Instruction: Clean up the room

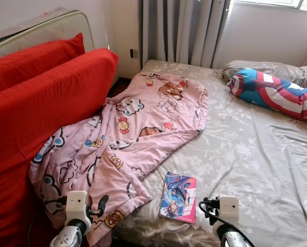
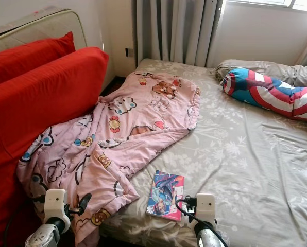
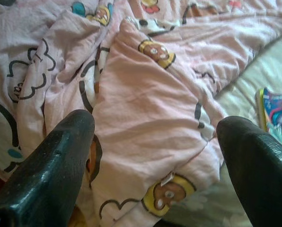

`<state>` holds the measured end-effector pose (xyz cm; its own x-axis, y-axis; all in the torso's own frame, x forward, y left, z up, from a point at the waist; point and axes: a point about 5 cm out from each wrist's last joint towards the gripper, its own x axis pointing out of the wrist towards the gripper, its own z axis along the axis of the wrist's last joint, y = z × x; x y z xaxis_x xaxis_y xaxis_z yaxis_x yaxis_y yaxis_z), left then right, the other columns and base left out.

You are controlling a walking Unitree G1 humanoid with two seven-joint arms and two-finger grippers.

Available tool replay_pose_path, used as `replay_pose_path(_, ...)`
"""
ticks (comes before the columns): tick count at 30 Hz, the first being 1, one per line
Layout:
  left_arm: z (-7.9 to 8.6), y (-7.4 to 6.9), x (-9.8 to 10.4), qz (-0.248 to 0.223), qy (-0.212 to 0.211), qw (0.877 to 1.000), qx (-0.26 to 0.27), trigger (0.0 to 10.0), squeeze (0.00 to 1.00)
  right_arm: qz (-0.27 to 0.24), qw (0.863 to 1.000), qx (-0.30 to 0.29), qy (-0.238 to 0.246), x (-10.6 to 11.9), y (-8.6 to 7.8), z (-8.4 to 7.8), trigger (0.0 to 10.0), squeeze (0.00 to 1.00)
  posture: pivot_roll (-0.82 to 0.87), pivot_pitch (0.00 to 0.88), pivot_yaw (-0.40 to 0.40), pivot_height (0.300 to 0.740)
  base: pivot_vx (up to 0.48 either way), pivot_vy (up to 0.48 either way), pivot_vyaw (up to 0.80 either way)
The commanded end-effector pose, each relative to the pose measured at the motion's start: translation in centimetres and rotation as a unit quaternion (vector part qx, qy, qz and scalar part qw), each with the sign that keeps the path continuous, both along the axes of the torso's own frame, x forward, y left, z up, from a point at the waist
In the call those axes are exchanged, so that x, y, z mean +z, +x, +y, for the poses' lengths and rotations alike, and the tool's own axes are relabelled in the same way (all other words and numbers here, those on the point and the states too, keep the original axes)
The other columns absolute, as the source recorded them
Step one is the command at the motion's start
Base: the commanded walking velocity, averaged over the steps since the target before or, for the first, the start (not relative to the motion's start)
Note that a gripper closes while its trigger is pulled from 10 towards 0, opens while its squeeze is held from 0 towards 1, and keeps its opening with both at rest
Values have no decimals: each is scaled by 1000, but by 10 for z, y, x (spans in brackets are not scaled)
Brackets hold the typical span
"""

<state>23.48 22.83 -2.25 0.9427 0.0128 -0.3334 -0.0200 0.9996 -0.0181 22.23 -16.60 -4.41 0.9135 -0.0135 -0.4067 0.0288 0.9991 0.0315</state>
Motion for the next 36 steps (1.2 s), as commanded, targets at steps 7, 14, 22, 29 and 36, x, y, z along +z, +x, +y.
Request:
replay_pose_path(7,1,1,3,-15,-6,1000,3,10000,0,-22,1000,-20,0,4,2,-3,10000,0,-69,0,-39,740,0,0,0)
replay_pose_path(14,-6,21,20,-68,-13,998,-9,10000,0,-34,999,-17,-2,7,4,-3,10000,0,-69,0,-38,740,0,0,0)
replay_pose_path(22,-46,109,129,-272,11,961,-55,10000,0,-256,966,-5,-42,107,91,-19,10000,0,-67,0,-40,740,0,0,0)
replay_pose_path(29,-48,115,144,-301,11,952,-59,10000,0,-334,942,-5,-34,140,104,-17,10000,0,-67,0,-38,740,0,0,0)
replay_pose_path(36,-43,112,135,-274,19,960,-51,10000,0,-316,948,-7,-26,134,102,-22,10000,0,-67,0,-39,740,0,0,0)
